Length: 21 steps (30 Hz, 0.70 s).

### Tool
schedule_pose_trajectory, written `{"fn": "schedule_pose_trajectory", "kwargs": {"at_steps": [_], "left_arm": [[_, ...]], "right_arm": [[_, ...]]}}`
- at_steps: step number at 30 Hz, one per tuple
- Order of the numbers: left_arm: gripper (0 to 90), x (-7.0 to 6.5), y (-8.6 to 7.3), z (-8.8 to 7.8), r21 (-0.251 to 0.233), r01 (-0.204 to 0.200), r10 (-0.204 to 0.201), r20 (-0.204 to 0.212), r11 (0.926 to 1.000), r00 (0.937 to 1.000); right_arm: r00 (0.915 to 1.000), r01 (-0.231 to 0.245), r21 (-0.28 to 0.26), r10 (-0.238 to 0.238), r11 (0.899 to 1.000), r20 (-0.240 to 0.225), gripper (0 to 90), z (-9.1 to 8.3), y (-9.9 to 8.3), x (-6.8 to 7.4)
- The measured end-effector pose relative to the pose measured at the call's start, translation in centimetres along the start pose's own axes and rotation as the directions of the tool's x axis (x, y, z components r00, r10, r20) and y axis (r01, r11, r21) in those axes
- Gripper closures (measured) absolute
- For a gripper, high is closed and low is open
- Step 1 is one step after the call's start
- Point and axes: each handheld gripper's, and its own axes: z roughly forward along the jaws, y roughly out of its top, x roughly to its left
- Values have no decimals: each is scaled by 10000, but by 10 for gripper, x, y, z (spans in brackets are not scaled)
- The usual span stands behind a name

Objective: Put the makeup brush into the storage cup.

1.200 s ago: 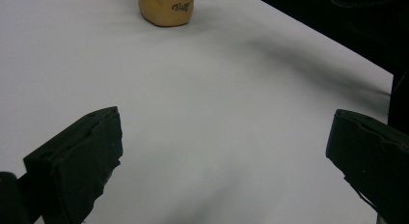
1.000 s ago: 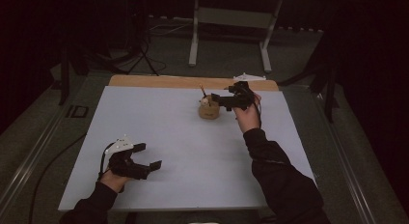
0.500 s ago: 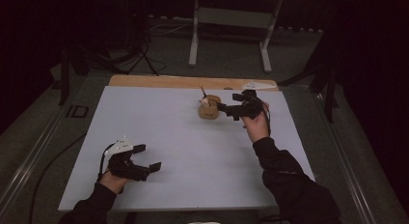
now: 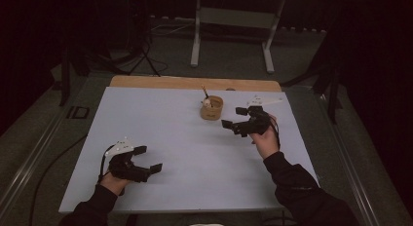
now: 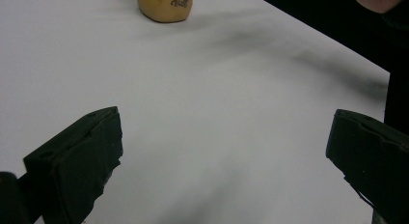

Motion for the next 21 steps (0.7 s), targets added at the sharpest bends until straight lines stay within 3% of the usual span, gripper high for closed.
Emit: {"fn": "schedule_pose_trajectory", "kwargs": {"at_steps": [2, 5, 10, 17, 21], "left_arm": [[1, 0, 0, 0, 7, -18, 18, 7, 10000, 10000], [1, -1, 0, 1, 29, -45, 45, 98, 10000, 9999], [1, -3, 1, 2, 161, -170, 167, 199, 9997, 9997], [1, -4, 1, 0, 18, -165, 165, 264, 9999, 9995], [1, -4, 1, 0, 36, -142, 140, 353, 9999, 9993]], "right_arm": [[10000, -4, -1, 4, 10000, -63, 123, -1, -2, 2], [9987, -54, -133, 47, 9999, -515, 121, -6, -11, 10], [9975, 249, 77, -243, 9997, -670, 121, -8, -20, 21], [9947, 274, 375, -235, 9989, -1005, 123, -10, -35, 31], [9919, 457, 304, -418, 9985, -1198, 133, -14, -45, 35]]}}
